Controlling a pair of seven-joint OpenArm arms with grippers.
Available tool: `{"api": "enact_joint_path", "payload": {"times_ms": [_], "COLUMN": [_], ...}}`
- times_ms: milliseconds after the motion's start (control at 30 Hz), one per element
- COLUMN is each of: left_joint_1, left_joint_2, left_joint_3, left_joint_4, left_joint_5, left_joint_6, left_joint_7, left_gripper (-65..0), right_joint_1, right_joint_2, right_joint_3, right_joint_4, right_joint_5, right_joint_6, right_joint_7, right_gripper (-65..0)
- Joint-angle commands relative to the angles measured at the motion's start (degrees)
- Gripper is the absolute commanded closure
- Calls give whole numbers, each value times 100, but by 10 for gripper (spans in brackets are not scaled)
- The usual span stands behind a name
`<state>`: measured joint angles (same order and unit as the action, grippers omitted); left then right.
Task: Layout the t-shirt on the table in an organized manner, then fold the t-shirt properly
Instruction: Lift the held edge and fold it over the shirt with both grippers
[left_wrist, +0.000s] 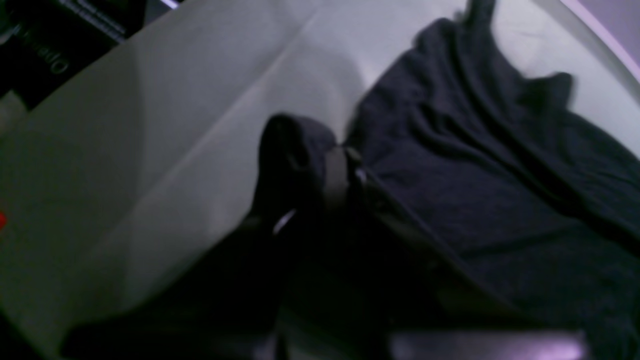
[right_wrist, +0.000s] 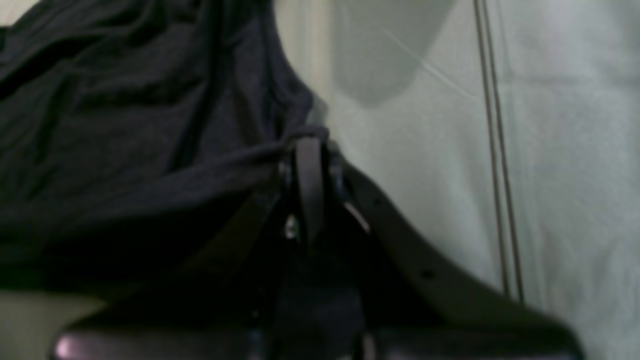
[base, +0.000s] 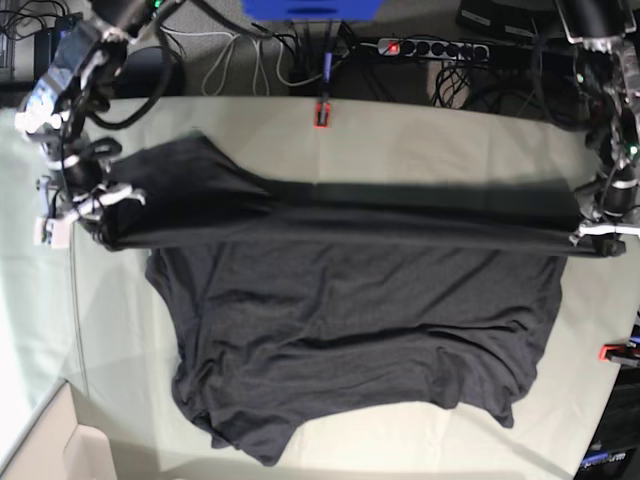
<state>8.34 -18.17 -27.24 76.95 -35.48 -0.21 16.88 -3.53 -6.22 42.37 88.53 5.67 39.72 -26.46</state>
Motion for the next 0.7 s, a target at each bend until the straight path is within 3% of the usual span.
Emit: {"api": "enact_joint_path", "payload": {"times_ms": [0,300,667], "left_joint_1": [-205,-750,-1753], "left_joint_2": [-103,-103,-165], "left_joint_3": [-23,-14,1085], "left_joint_4": [-16,-693,-2117], "left_joint_5": [-16,-16,-16], "left_joint_6": [-10,-10,-10], "left_joint_7": [-163,-163,-163], "left_gripper": [-2,-4,-6], "right_joint_1": [173,1166,1421], "right_joint_2": [90,134,134], "right_joint_3": [-22,-13,-13], "right_joint_4": [-5,-805,-1130], "right_joint_5": [53,-950,-1249], "right_joint_6": [28,28,28], "right_joint_7": [145,145,189], "right_gripper": [0,0,0]}}
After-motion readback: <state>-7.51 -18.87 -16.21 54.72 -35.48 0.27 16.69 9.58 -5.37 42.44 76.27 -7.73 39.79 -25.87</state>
